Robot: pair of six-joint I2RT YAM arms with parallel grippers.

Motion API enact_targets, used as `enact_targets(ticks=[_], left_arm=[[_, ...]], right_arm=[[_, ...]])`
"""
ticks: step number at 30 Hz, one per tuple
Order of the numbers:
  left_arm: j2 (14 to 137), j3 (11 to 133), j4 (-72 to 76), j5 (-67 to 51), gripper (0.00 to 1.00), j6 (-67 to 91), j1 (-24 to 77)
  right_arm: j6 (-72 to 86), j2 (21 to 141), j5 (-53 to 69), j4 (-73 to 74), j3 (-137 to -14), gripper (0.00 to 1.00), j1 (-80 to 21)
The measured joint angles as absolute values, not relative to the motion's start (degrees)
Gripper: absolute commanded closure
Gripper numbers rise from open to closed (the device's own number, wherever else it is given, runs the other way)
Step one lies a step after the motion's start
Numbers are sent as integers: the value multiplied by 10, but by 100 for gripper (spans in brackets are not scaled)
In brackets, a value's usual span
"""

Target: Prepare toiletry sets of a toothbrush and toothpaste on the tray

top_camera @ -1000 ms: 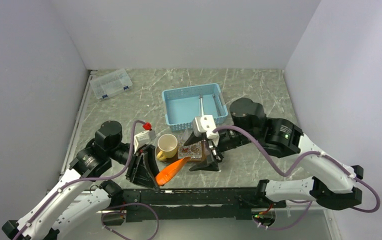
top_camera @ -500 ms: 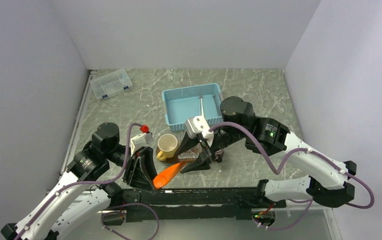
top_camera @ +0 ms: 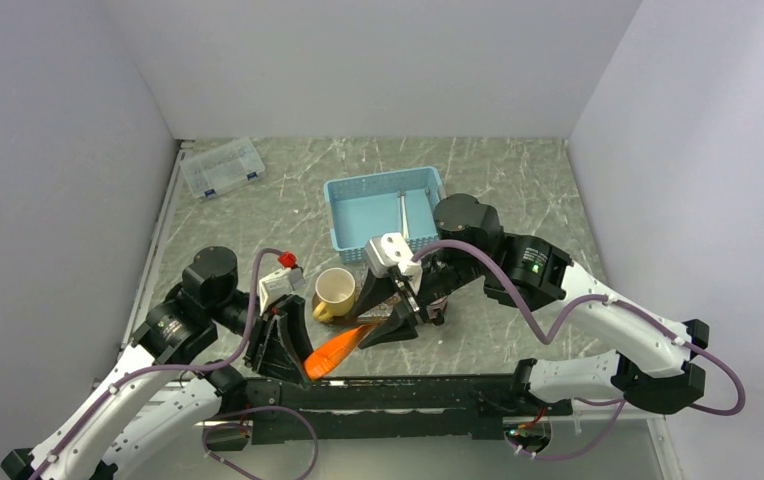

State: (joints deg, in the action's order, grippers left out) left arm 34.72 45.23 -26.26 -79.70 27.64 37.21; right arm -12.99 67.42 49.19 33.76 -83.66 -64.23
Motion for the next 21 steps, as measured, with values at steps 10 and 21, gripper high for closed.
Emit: enact_targets(ticks=[10, 21], left_arm=[[347, 452, -269, -797, 100, 272, 372], [364, 467, -314, -764, 36, 227, 374]], right_arm=[[-124, 677, 503, 338, -837, 91, -642], [-128, 679, 486, 349, -837, 100, -642]])
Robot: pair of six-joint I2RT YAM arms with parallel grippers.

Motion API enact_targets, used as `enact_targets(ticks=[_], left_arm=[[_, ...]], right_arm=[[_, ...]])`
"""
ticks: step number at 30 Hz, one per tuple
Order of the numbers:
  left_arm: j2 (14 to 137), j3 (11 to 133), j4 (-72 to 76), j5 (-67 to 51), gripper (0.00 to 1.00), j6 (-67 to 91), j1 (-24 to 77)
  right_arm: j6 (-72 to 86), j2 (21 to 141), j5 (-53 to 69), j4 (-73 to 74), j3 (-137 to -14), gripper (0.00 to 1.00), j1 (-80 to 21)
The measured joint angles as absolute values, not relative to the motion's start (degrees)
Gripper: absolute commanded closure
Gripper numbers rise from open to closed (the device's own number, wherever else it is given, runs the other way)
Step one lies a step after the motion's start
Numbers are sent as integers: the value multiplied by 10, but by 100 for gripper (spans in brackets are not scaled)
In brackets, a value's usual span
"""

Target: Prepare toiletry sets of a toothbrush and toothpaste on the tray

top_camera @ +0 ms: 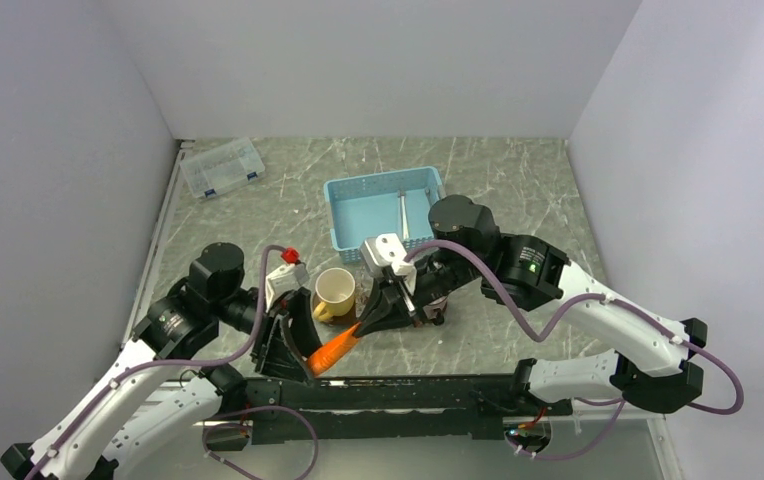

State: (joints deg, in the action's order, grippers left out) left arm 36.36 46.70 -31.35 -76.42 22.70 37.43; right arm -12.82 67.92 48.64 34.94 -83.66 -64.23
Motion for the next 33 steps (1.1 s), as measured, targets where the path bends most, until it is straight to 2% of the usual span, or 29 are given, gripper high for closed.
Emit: enact_targets(ticks=[2, 7, 10, 15, 19, 25, 33], left_arm=[[371, 477, -326, -737, 28, 215, 374], [383, 501, -352, -650, 22, 195, 374], [393, 520, -365, -567, 12, 187, 374], [392, 539, -379, -420, 10, 185, 374], [375, 546, -389, -318, 1, 183, 374], [323, 547, -405, -171, 1, 177, 374], [253, 522, -410, -41, 1, 176, 374]], right_arm=[[-128, 679, 472, 368, -839, 100, -642], [-128, 679, 423, 443, -871, 100, -642], [-128, 684, 378, 500, -911, 100, -642], [-118, 719, 287, 588, -991, 100, -642], [-98, 766, 211, 646, -1039, 100, -642], [-47, 816, 96, 703, -1049, 100, -627], [21, 856, 29, 735, -1052, 100, -534]])
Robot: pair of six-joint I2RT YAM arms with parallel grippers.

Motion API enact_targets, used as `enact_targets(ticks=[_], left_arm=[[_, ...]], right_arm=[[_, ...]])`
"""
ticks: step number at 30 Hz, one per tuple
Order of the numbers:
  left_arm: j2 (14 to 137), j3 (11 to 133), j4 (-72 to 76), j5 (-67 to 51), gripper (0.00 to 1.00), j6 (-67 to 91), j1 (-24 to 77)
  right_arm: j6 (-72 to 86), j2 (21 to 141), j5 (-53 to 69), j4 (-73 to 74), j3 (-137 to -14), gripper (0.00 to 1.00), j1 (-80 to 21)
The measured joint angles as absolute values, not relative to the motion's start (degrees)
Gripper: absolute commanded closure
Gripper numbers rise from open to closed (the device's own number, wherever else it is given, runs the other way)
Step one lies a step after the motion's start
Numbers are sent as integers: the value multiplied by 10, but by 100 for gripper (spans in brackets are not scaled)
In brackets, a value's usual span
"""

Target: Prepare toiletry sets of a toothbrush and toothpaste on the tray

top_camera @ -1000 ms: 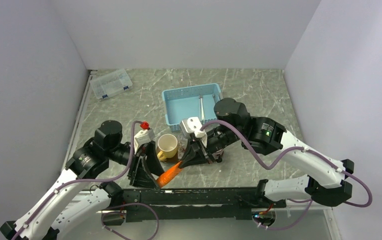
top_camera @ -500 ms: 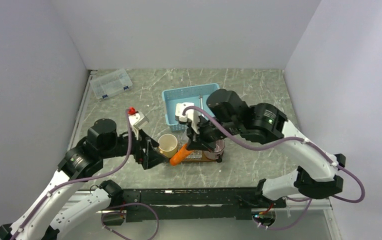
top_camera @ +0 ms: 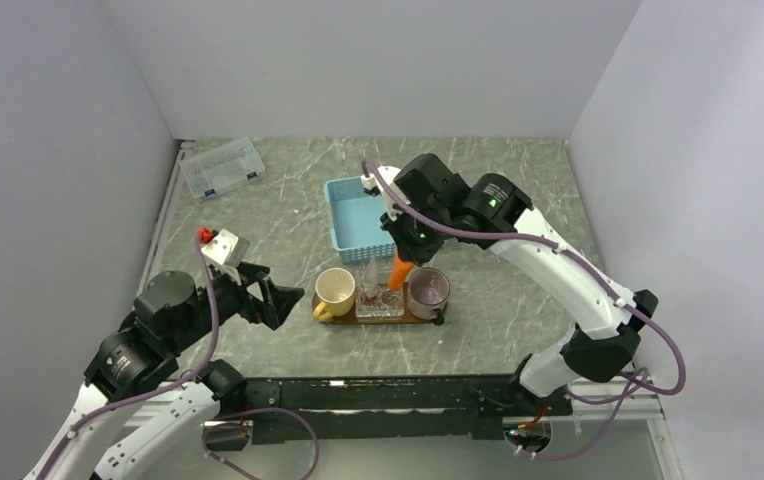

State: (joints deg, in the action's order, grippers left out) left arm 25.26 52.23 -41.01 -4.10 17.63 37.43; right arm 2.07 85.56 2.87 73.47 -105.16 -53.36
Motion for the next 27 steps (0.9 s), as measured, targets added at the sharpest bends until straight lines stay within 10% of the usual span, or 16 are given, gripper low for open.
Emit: enact_targets(ticks=[27], left_arm=[[208, 447, -410, 32, 1, 172, 374]], right_arm=[[95, 952, -39, 687, -1056, 100, -515]])
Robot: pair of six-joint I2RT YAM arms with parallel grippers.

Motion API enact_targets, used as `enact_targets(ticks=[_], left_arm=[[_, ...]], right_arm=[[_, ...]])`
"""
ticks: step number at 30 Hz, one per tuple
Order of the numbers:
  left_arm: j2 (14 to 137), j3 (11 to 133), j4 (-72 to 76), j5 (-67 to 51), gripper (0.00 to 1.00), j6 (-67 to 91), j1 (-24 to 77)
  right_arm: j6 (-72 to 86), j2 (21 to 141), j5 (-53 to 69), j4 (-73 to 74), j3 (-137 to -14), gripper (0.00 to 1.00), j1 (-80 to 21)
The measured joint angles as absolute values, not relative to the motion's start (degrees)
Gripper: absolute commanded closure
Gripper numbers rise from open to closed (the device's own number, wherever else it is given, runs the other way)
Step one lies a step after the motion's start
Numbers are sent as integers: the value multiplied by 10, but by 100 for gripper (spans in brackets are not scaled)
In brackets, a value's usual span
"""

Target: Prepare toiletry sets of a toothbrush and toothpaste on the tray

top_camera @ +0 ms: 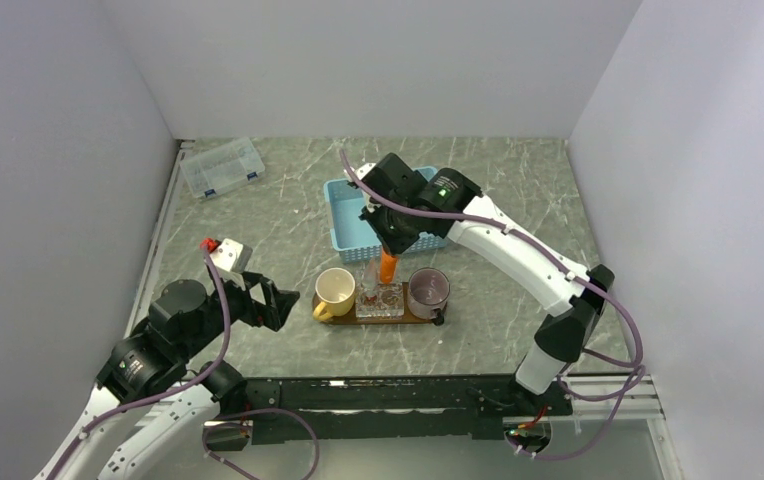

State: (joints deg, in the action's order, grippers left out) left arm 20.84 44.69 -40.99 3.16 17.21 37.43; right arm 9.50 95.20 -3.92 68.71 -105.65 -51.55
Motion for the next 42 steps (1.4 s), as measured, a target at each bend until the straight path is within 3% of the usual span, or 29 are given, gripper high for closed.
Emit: enact_targets(ticks=[42], left_arm=[[215, 447, -410, 33, 1, 172, 374]], right_arm=[[124, 960, -40, 588, -920, 100, -514]])
